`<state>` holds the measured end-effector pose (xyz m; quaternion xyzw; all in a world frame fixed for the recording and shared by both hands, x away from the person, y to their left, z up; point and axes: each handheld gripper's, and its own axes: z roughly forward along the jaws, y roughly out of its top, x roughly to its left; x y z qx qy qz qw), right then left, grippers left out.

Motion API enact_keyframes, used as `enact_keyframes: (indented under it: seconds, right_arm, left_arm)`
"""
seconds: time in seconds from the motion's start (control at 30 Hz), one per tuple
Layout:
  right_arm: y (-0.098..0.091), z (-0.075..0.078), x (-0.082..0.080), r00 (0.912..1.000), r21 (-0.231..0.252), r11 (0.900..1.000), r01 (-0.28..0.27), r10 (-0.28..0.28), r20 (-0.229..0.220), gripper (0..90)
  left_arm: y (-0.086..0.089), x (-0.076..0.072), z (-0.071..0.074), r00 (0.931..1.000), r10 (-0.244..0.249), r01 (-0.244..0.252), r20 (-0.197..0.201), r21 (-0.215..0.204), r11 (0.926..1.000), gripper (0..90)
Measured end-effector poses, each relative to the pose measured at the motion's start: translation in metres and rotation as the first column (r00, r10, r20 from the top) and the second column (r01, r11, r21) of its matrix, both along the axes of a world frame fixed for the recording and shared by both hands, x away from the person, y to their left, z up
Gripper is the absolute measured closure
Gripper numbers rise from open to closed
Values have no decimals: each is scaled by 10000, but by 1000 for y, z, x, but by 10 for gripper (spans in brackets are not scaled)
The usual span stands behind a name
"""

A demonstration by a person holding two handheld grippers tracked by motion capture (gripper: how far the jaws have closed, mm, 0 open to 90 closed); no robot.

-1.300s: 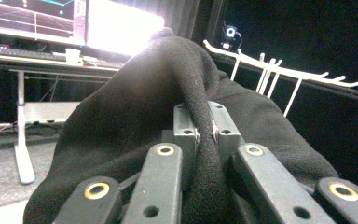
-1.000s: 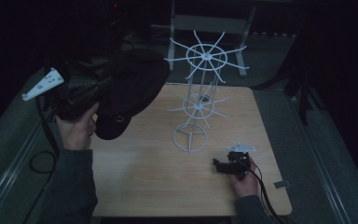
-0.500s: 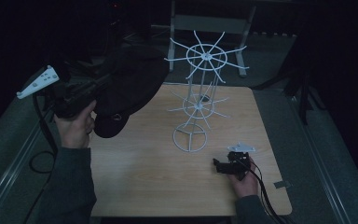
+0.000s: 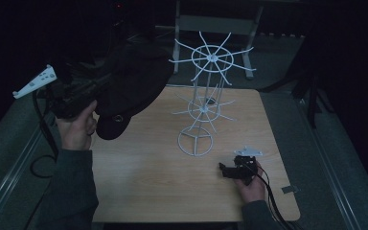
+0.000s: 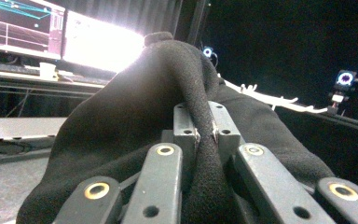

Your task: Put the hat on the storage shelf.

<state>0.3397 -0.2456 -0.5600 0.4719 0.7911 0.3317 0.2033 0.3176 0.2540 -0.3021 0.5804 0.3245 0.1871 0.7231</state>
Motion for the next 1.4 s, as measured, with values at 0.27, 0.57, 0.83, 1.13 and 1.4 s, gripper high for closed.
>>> enact_keyframes:
  seconds: [0.27, 0.57, 0.83, 1.13, 1.4]
  right_arm:
    - [0, 0, 0, 10000, 2, 10000, 2, -2, -1, 115]
    - [0, 0, 0, 10000, 4, 10000, 5, -5, -1, 114]
    - [0, 0, 0, 10000, 2, 10000, 3, -3, 0, 115]
    - [0, 0, 0, 10000, 4, 10000, 4, -4, 0, 115]
    - [0, 0, 0, 10000, 3, 10000, 4, -4, 1, 115]
  left_arm:
    - [2, 1, 0, 9998, -158, 161, 140, -263, 9995, 851]
    - [5, 0, 1, 9998, -23, 33, 188, -483, 9988, 851]
    - [8, 0, 2, 9996, 9, 11, 273, -730, 9973, 850]
    - [8, -3, 3, 9989, 43, 0, 474, -894, 9960, 851]
    - [9, -5, 5, 9977, -44, 124, 683, -1171, 9930, 851]
